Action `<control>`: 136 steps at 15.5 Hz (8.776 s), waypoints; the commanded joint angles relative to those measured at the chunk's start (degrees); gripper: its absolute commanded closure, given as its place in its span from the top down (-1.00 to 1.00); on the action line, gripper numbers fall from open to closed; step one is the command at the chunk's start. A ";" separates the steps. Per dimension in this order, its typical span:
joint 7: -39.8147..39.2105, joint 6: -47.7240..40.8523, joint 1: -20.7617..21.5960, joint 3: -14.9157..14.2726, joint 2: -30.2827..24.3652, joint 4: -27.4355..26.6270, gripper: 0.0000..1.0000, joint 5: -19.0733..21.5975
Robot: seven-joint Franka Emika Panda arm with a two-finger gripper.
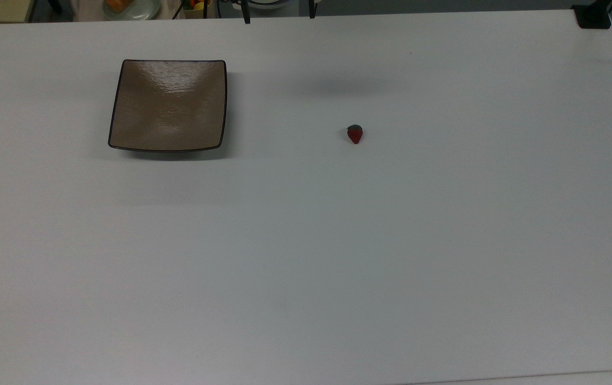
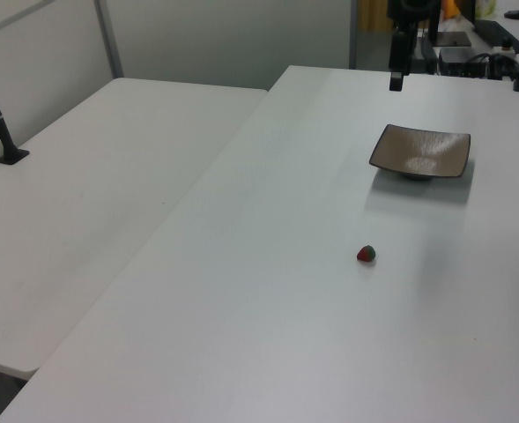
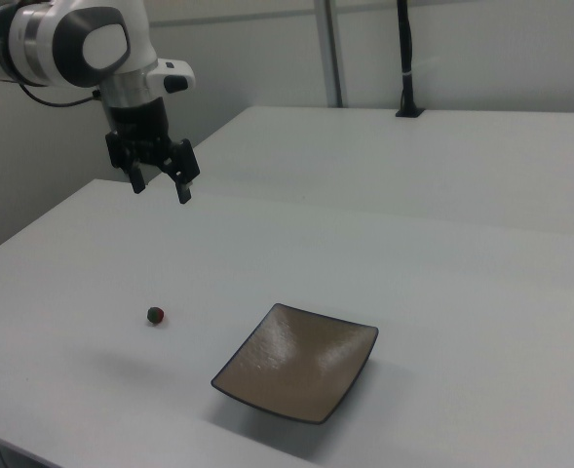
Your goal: Strawberries on a ceramic plate
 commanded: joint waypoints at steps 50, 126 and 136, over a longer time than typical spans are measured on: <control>-12.82 29.09 15.08 0.67 19.79 -13.87 1.00 -9.22; -32.25 29.55 -15.68 -0.65 10.75 -23.20 1.00 -13.62; -18.81 5.65 -8.40 -0.03 4.25 -2.03 1.00 -10.47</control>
